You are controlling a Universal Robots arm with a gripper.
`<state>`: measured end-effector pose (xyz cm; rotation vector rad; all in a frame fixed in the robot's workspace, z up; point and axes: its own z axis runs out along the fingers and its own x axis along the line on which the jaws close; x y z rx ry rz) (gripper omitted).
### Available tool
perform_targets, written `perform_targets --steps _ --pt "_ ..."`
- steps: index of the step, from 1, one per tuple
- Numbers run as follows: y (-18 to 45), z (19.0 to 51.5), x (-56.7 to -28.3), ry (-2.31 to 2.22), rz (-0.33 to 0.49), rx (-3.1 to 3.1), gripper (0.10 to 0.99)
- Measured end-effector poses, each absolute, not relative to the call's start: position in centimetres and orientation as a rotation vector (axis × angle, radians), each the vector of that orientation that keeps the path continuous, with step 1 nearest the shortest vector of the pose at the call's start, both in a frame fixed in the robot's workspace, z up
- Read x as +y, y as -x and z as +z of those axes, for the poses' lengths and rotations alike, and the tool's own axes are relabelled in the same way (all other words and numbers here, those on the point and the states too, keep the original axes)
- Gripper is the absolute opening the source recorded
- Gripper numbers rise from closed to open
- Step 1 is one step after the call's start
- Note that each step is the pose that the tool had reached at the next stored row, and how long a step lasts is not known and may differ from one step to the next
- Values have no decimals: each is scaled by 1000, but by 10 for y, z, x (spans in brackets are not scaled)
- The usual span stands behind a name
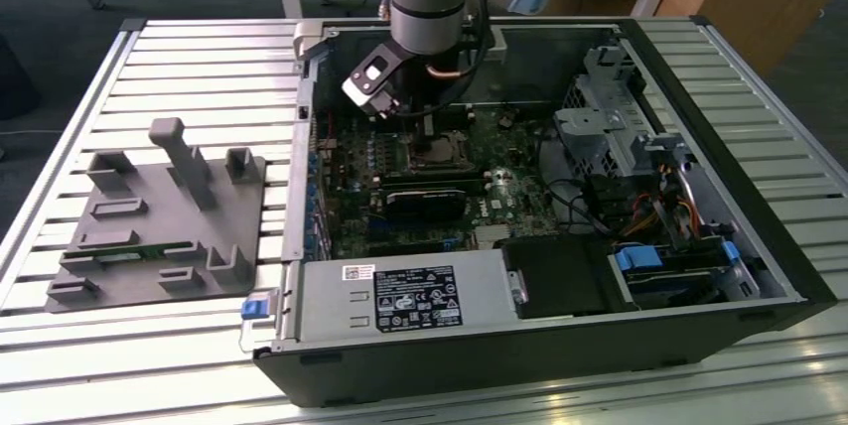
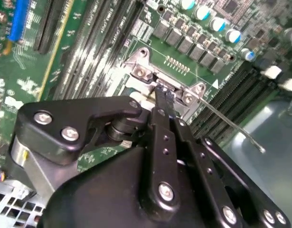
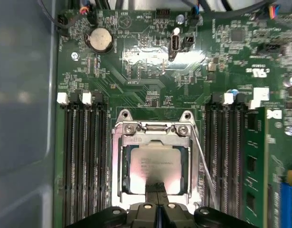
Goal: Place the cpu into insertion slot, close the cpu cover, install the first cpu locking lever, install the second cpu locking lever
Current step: 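Close the cpu cover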
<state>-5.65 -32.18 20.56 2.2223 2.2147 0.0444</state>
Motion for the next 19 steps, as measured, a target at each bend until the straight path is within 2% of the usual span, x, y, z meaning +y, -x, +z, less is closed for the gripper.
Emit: perform_targets --steps 19 --pt "35 212 -322 -2223 41 2215 106"
